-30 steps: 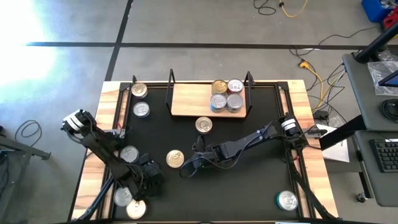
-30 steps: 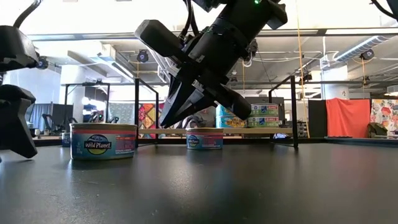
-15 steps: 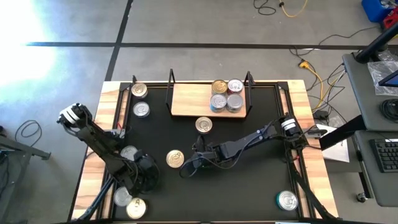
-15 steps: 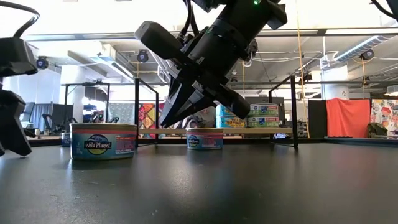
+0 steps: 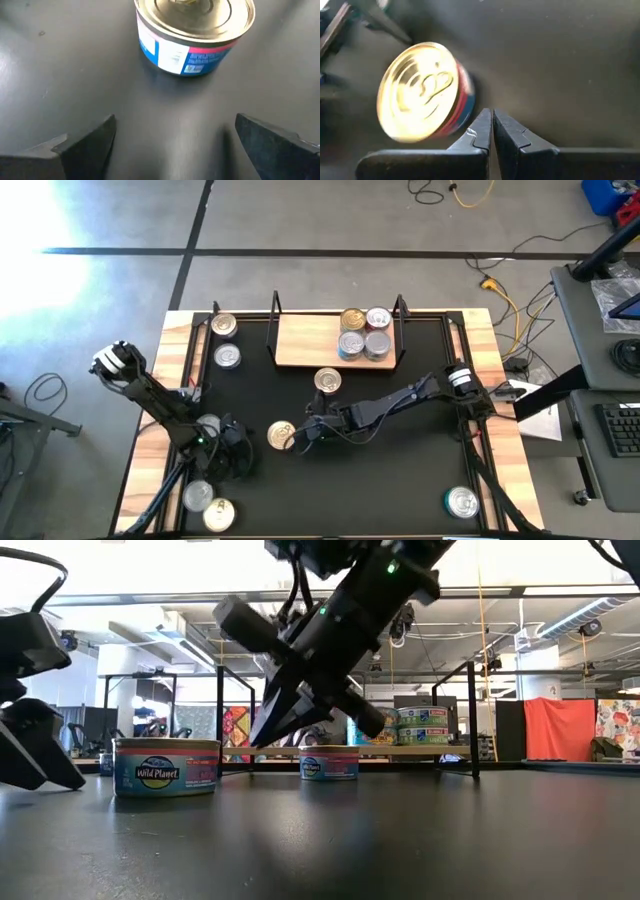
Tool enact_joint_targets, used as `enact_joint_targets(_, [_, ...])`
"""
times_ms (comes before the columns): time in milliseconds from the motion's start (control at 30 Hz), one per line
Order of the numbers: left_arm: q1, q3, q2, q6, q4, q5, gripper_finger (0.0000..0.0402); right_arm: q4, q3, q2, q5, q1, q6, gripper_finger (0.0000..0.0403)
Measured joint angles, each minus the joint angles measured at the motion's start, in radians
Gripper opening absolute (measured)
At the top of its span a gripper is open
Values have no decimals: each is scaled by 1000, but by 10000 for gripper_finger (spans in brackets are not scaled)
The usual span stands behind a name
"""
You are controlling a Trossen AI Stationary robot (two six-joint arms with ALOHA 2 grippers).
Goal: Stack canned seafood by type on shelf
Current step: Put the blue-pink tuna can on the shelf
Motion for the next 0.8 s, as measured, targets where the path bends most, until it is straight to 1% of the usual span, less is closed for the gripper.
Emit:
enact_joint_targets(200, [37, -2, 27, 98, 74, -18, 399, 61, 0, 26, -8, -9, 20, 9])
enact_joint_targets(467, [112, 37, 80, 253, 121, -29, 398, 62, 0, 60, -56, 0, 43, 9])
enact_joint_targets(667, [184, 37, 141, 352, 244, -19, 398, 77, 2, 60, -61, -7, 12, 9])
enact_joint_targets(800, [232, 38, 178, 403, 330, 10, 398, 81, 23, 74, -102, -16, -11, 9])
